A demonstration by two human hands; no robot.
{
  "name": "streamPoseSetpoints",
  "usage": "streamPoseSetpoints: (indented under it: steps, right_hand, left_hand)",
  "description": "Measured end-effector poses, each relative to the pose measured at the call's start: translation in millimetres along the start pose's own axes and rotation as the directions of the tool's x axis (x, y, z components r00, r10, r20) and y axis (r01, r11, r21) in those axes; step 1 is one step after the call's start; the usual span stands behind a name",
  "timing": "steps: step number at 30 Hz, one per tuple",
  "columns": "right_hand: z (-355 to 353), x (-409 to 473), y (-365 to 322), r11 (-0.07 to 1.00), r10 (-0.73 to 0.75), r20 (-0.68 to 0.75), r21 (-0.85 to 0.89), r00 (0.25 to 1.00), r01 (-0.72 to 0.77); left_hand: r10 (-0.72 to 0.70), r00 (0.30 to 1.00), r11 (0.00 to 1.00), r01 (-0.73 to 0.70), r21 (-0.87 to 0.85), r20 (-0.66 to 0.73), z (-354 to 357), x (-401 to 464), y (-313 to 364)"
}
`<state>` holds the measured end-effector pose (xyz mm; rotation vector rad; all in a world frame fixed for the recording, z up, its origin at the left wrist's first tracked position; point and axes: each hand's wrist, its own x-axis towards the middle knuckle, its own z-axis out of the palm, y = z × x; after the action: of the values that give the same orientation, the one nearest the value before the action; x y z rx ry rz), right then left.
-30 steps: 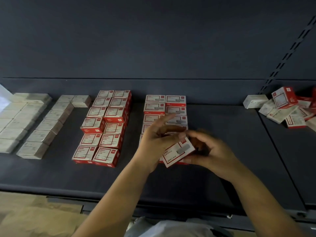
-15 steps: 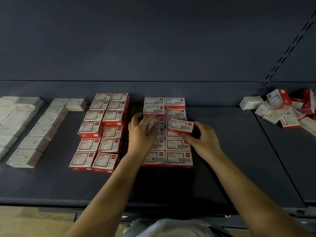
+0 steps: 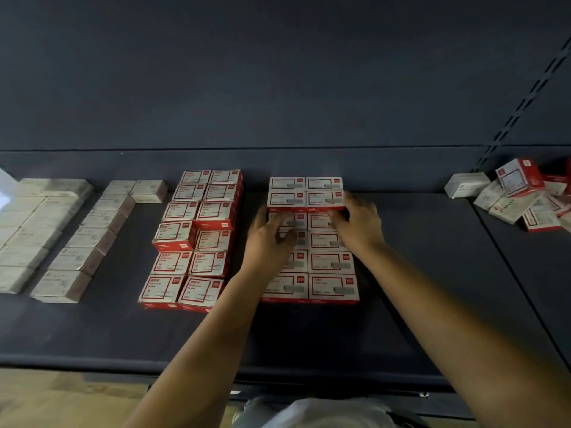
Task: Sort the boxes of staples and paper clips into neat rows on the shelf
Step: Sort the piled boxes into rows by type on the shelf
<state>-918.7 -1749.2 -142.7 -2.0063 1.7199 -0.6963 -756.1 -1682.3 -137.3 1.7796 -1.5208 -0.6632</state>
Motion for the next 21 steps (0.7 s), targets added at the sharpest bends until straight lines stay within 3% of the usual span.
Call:
streamPoseSetpoints:
  steps: [6,9,12,15,21]
  right_hand:
    - [-12.1,-0.1,-6.2,0.999,0.023,0.090,-0.051,0.996,-0.018]
    - [-19.9,-13.7,-6.0,0.997,-0.059,0.004,-0.057,0.998,0.059]
    - [-26.1,-34.7,4.5,0.988,-0.153,-0.096,-0.043,0.984,0.150]
    - [-33.5,-49.5,25.1,0.988,-0.143,-0.105,-0.065,0.984,0.137]
    - [-64.6,-75.6,83.6,0.985,-0.171,-0.234,-0.029,0.957,0.169]
  left_hand:
    - [-0.081,0.990,0.997,0.079,0.021,0.115,-9.5,1.9,7.8]
    - [-0.089,0.994,0.988,0.079,0.134,0.071,-16.4,-0.1,18.2]
    - [0.042,0.999,0.926,-0.048,0.376,0.023,-13.0,-10.6,32.8]
    - [0.171,0.979,0.846,-0.202,0.494,0.107,2.9,-19.9,47.5]
    - [0.279,0.916,0.804,-0.387,0.451,0.290,59.1,-28.9,76.9]
